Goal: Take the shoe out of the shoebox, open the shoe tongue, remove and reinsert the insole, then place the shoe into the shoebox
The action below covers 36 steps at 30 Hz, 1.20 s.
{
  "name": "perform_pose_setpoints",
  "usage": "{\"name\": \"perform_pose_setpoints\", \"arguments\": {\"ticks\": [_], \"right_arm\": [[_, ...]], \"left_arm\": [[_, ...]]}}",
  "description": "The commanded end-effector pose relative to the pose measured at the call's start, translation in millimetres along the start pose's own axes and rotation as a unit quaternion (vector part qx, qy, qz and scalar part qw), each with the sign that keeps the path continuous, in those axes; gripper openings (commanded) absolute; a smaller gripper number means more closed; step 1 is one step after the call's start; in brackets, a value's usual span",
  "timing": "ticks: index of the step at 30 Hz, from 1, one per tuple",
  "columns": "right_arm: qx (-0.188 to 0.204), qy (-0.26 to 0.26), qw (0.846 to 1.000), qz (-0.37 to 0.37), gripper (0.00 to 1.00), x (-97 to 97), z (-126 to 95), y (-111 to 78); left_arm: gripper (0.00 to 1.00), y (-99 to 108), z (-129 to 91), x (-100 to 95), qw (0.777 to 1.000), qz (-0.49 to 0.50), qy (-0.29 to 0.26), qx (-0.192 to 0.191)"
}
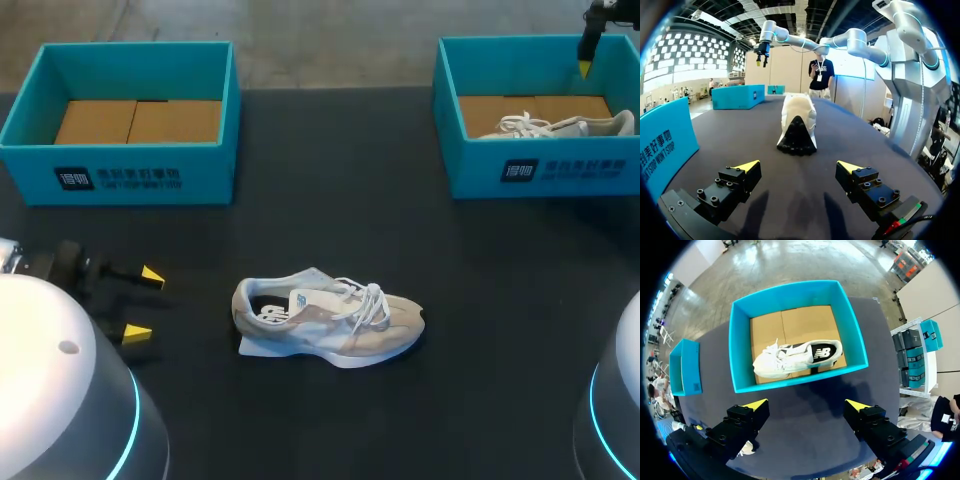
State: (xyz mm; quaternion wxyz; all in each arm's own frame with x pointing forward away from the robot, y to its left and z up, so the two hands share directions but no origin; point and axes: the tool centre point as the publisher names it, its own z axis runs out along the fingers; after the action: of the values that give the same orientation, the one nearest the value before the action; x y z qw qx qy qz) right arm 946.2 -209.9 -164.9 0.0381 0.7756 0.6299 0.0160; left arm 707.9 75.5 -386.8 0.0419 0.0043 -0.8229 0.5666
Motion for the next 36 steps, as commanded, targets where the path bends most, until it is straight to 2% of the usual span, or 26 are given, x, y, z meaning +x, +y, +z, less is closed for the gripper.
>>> {"name": "perform_pose_setpoints", "arguments": {"ticks": [1, 36], "right_arm": [[-0.001, 0.0, 1.0, 0.0, 1.0, -0.3, 0.0, -0.9], [-0.001, 0.0, 1.0, 0.0, 1.0, -0.3, 0.0, -0.9]], "left_arm": [[1.0, 0.2, 0.2, 0.3, 1.0, 0.001, 0.0, -0.001], [1.0, -1.6, 3.2, -1.0, 1.0, 0.004, -0.006, 0.0]]}}
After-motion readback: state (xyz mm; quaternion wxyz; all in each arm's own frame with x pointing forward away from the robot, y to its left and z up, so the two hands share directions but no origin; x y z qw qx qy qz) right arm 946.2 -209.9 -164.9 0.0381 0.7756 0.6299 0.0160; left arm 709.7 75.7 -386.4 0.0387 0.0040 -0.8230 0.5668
